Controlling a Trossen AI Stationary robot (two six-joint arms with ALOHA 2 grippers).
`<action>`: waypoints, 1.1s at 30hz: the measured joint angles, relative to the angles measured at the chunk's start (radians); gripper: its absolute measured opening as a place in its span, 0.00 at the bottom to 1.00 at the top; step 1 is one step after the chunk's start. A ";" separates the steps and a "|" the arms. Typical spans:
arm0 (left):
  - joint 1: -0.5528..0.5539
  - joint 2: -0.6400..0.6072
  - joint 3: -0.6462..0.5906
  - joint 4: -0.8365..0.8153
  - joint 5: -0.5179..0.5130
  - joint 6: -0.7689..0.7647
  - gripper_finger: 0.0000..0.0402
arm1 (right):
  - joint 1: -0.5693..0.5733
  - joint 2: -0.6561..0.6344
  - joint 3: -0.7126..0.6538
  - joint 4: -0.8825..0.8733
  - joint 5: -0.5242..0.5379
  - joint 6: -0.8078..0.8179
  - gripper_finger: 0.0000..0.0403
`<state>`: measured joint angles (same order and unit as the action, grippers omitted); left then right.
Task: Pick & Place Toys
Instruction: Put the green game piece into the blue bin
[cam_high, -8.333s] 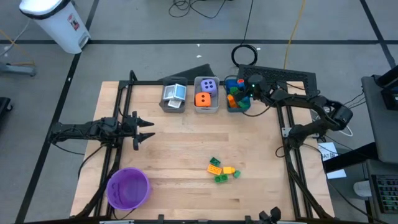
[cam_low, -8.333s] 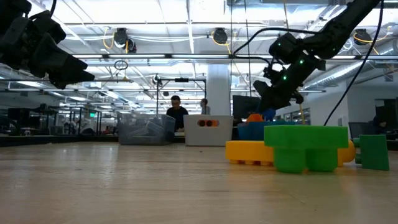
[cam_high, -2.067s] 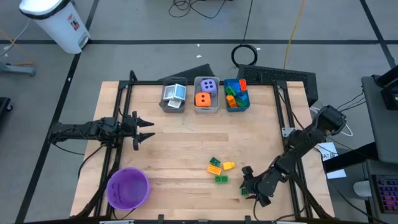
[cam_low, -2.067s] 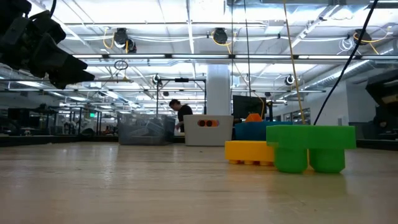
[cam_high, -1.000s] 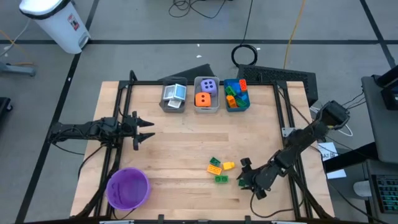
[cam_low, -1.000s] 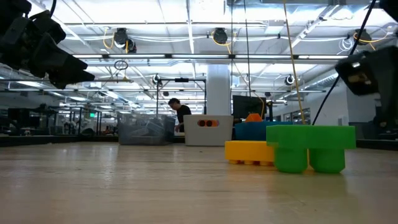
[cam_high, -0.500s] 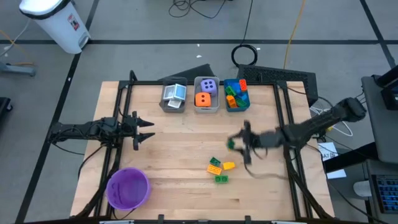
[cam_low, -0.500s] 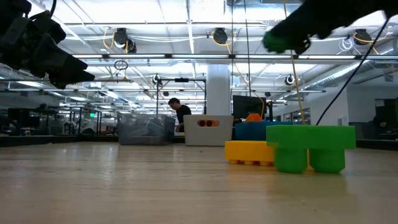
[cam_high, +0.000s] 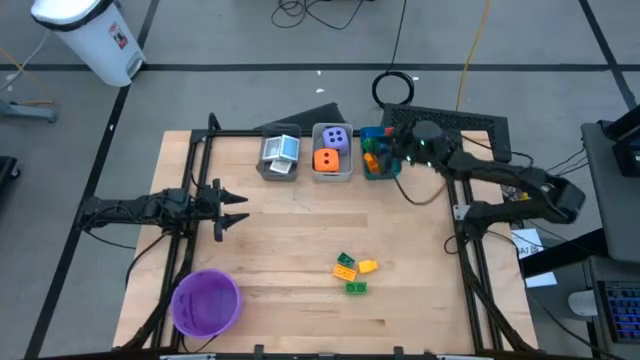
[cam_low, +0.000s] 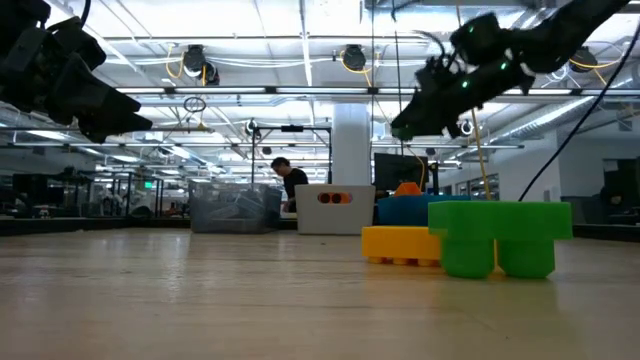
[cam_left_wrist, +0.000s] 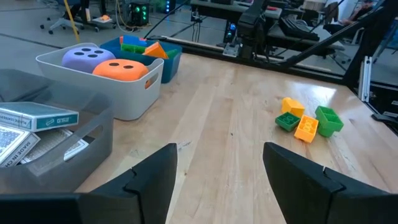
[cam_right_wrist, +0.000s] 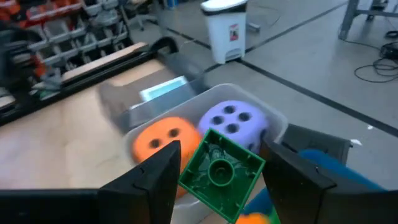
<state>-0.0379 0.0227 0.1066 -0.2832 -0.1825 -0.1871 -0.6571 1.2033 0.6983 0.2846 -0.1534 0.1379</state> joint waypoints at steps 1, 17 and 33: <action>0.000 0.000 0.000 0.000 0.000 0.000 0.61 | -0.029 0.035 0.000 0.042 -0.015 0.000 0.50; 0.000 0.000 0.000 0.000 0.000 0.000 0.61 | -0.184 0.463 0.007 0.459 -0.056 -0.034 0.50; 0.000 0.000 0.000 0.000 0.000 0.000 0.61 | -0.186 0.515 0.051 0.348 0.022 -0.155 0.50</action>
<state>-0.0376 0.0223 0.1066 -0.2836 -0.1828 -0.1871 -0.8433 1.7184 0.7490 0.6330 -0.1311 -0.0174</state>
